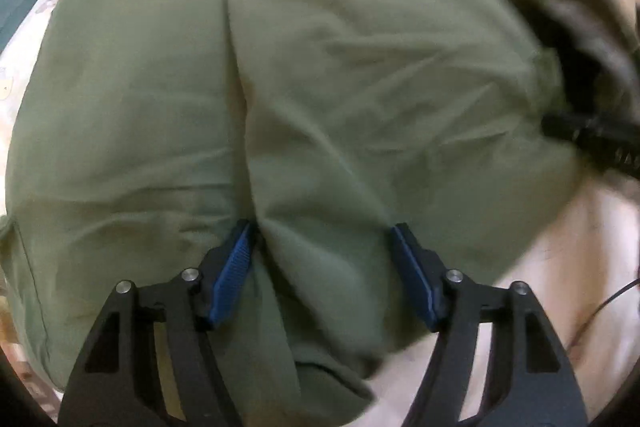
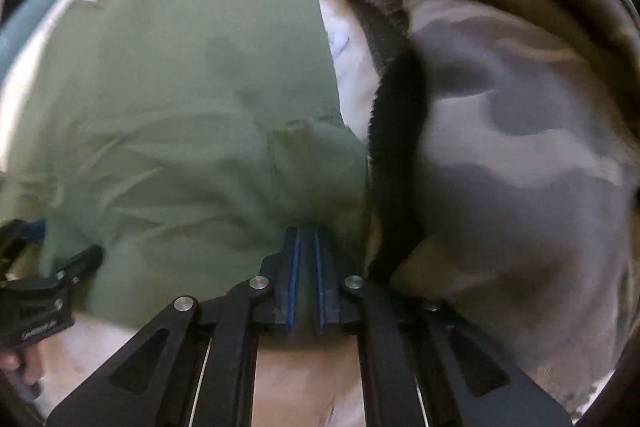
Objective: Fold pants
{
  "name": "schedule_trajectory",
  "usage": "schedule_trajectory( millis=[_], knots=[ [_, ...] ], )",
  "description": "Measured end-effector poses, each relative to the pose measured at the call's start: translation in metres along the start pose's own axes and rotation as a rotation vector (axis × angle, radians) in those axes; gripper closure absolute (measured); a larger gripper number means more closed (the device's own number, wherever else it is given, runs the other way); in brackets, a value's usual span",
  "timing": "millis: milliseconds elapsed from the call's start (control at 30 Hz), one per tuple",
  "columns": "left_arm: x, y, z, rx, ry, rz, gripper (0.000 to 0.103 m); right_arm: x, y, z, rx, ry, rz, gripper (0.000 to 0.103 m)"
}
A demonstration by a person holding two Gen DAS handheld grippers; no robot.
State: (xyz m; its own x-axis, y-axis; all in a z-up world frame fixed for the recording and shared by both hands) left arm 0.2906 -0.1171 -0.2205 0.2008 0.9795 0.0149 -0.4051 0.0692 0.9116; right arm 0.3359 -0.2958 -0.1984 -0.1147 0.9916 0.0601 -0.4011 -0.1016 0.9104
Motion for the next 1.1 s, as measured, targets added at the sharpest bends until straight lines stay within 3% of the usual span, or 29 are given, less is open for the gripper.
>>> schedule_trajectory(
  millis=[133, 233, 300, 333, 467, 600, 667, 733, 867, 1000, 1100],
  knots=[
    [-0.005, 0.004, 0.003, 0.000, -0.007, 0.018, 0.034, 0.007, -0.004, 0.000, -0.029, 0.013, -0.029, 0.098],
    [-0.004, 0.019, 0.005, -0.024, 0.018, -0.015, 0.035, 0.003, 0.014, 0.000, -0.044, -0.015, 0.039, 0.097],
    [-0.004, 0.041, 0.004, -0.058, 0.050, -0.073, 0.029, 0.001, 0.034, 0.002, -0.071, -0.022, 0.105, 0.097],
    [-0.002, 0.051, 0.002, -0.074, 0.069, -0.097, 0.024, 0.002, 0.044, 0.003, -0.078, -0.026, 0.118, 0.091],
    [0.023, 0.102, -0.018, -0.159, 0.199, -0.142, 0.016, 0.001, 0.090, 0.007, -0.160, -0.118, 0.237, 0.090],
    [0.083, 0.132, -0.062, -0.211, 0.410, -0.104, 0.012, 0.004, 0.119, -0.021, -0.191, -0.254, 0.379, 0.088],
    [0.108, 0.142, -0.095, -0.233, 0.549, -0.056, 0.011, 0.014, 0.114, -0.033, -0.163, -0.326, 0.456, 0.074],
    [0.133, 0.137, -0.125, -0.243, 0.707, -0.035, 0.011, 0.024, 0.103, -0.053, -0.106, -0.410, 0.523, 0.045],
    [0.145, 0.108, -0.162, -0.218, 0.879, -0.108, 0.011, 0.044, 0.079, -0.084, -0.010, -0.515, 0.636, 0.044],
    [0.126, 0.091, -0.159, -0.244, 0.824, -0.143, 0.011, 0.077, 0.048, -0.095, 0.072, -0.513, 0.754, 0.044],
    [0.120, 0.082, -0.144, -0.250, 0.793, -0.186, 0.011, 0.084, 0.025, -0.105, 0.133, -0.543, 0.790, 0.044]
  ],
)
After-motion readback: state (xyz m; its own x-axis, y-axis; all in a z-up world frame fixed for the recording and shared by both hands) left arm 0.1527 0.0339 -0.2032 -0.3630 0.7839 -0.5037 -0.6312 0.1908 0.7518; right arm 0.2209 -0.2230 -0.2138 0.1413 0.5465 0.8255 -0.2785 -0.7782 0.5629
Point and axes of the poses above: each gripper's, at about its wrist camera, not at the fingertips, and y roughly against the way its jaws point, x to its left, z to its top, the point moved 1 cm from there along -y, roughly the way its jaws point, and after that the axes turned 6 degrees about -x, right-handed, at the moved point
